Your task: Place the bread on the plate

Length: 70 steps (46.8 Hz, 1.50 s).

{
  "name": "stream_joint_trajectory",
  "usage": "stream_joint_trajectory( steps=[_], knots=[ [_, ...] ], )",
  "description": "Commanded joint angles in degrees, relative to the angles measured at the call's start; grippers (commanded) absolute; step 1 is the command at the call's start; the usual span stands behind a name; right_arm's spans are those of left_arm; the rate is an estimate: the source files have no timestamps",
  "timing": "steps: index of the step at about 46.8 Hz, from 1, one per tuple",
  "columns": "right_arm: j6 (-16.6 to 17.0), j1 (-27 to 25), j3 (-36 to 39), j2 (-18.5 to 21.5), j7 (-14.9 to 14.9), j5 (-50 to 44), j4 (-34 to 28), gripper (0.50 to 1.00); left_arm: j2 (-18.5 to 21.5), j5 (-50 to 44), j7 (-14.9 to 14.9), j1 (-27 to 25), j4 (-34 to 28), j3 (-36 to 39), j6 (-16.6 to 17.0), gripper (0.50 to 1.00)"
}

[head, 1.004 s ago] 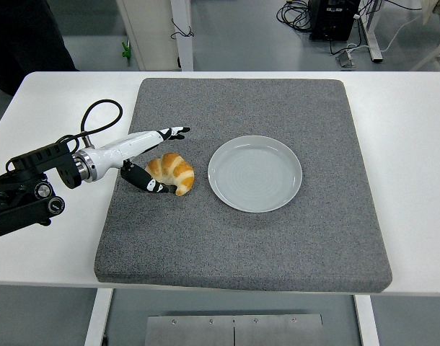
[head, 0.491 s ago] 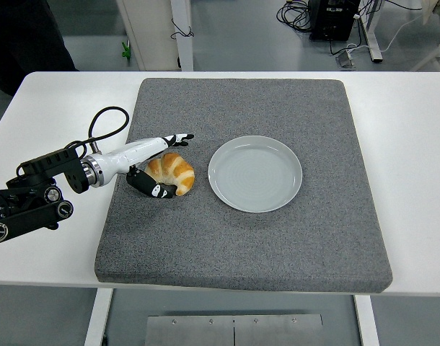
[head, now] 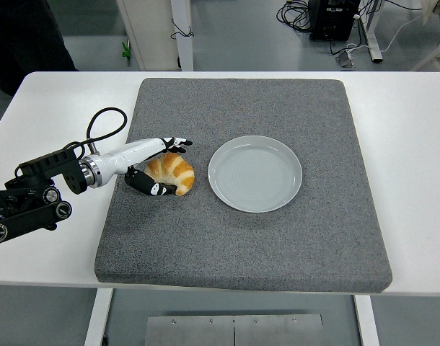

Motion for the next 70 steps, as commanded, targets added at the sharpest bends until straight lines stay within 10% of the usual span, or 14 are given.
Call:
stream_joint_trajectory(
  steps=[1,28,44,70],
  knots=[
    [0.00,0.00,0.00,0.00,0.00,0.00,0.00,1.000,-0.05,0.00,-0.09,0.36,0.08,-0.01,0.00,0.808],
    [0.00,0.00,0.00,0.00,0.00,0.00,0.00,1.000,-1.28,-0.09,-0.36,0.28,1.39,-0.36,1.67,0.661],
    [0.00,0.00,0.00,0.00,0.00,0.00,0.00,1.000,0.39,-0.88,-1.24,-1.30,1.31,-3.26,0.97,0.663],
    [0.00,0.00,0.00,0.00,0.00,0.00,0.00,1.000,3.73,-1.05,-0.97,-6.49,2.54,-13.54,-9.14,0.674]
  ],
)
